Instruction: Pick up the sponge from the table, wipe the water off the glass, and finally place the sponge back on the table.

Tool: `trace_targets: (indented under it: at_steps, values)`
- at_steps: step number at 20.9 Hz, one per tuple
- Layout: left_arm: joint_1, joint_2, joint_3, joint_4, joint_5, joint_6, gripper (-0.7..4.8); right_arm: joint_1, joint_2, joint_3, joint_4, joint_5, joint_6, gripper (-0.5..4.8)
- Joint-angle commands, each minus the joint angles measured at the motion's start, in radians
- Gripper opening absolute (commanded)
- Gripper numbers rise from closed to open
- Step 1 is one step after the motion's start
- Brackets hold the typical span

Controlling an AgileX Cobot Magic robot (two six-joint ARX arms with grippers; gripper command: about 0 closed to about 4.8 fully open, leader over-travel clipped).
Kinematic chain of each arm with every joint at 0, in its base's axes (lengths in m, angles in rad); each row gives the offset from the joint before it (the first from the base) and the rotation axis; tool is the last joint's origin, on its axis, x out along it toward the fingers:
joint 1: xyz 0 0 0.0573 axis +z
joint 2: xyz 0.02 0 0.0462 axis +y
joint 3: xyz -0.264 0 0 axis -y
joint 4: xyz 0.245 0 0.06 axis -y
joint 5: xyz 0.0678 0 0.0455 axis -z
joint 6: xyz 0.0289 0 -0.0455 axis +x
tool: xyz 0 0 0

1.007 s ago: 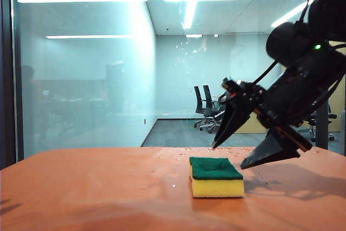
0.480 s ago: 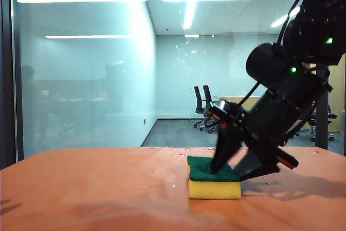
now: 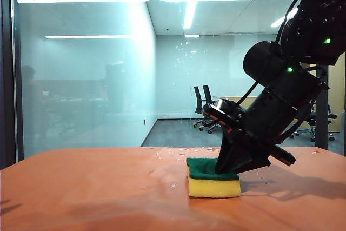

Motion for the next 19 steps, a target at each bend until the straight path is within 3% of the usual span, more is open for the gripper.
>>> trace_targets:
  at_steps: [1,9,19]
  values:
    - [0.000,0.000,0.003,0.010,0.005,0.001,1.29,0.000,-0.002,-0.001,0.053,0.041,-0.025,-0.09]
    - [0.000,0.000,0.003,0.010,0.005,0.001,1.29,-0.002,-0.108,0.000,0.130,0.134,-0.097,-0.09]
    - [0.000,0.000,0.003,0.014,0.002,0.002,1.29,-0.016,-0.128,0.002,0.411,0.200,-0.127,-0.09]
